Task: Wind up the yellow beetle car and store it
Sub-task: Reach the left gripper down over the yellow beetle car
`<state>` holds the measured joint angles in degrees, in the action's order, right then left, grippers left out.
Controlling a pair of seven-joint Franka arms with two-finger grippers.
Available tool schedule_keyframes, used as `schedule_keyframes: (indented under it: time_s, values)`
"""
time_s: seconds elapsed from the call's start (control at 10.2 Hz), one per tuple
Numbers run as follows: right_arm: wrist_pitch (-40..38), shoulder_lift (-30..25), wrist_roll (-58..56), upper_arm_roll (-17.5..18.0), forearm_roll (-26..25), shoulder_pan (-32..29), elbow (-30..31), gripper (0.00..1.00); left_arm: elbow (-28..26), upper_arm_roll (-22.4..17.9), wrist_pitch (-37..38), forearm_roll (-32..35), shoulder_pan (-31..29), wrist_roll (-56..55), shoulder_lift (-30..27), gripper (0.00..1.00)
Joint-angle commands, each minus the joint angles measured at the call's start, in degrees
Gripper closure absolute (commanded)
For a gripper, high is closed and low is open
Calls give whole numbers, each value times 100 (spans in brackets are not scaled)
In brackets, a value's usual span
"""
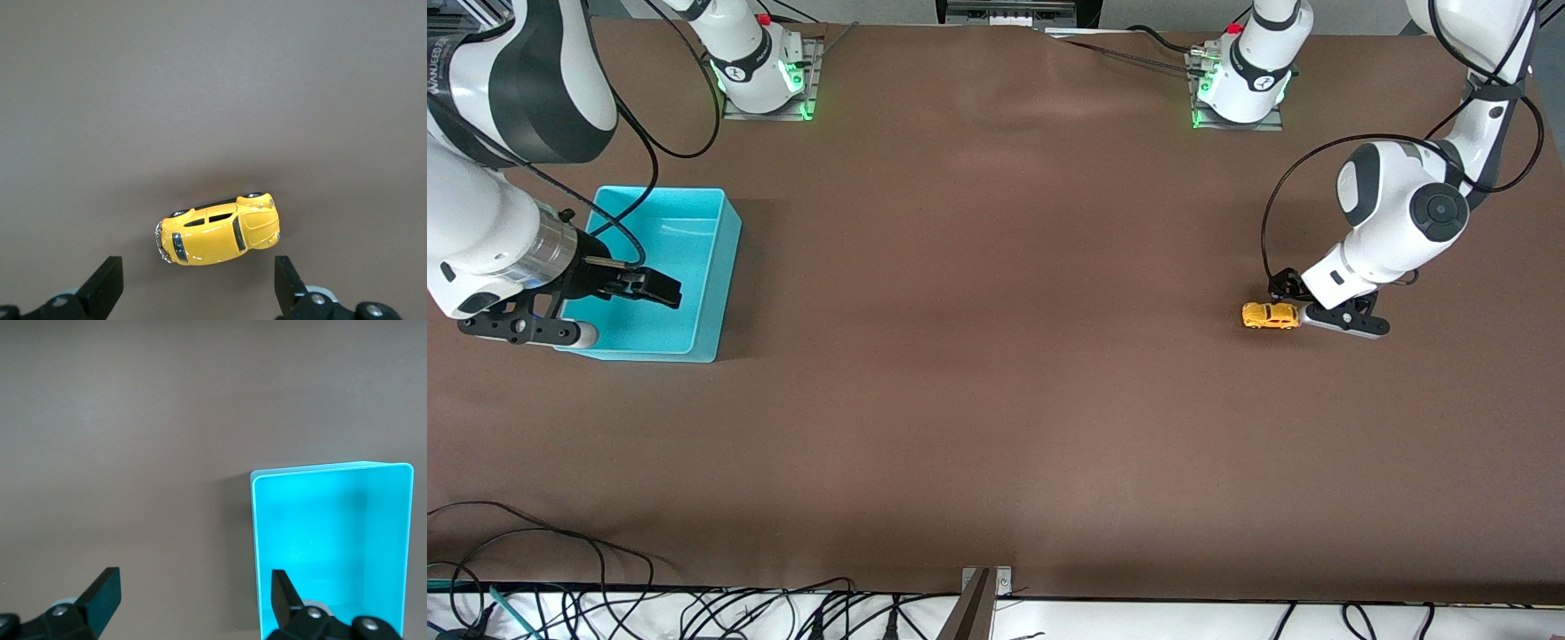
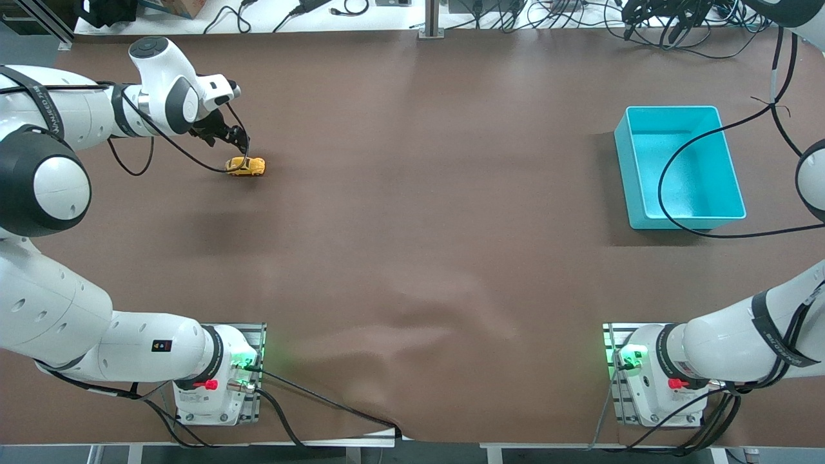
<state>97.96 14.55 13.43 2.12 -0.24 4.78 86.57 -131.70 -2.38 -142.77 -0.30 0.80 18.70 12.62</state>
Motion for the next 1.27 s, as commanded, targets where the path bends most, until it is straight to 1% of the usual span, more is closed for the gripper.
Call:
schedule_keyframes:
  time_s: [0.0, 0.2, 0.39, 0.78, 0.98, 1.17]
  values:
    - [4, -93, -25, 17, 120, -39, 97, 0, 74, -35, -49, -6, 25, 1288, 153, 0]
    - [4, -93, -25, 17, 120, -39, 97, 0, 74, -35, -49, -14, 34, 3236, 214, 0]
    - [4, -84, -25, 17, 156, -39, 97, 0, 74, -35, -58, 82, 25, 3997, 320, 0]
    - [4, -84, -34, 17, 156, -39, 97, 0, 66, -35, -233, 65, 25, 6264, 548, 0]
    - [4, -93, -34, 17, 156, -39, 97, 0, 74, -35, -530, 39, 25, 7074, 794, 0]
    - [4, -84, -34, 17, 156, -39, 97, 0, 101, -35, -673, 56, 69, 7156, 848, 0]
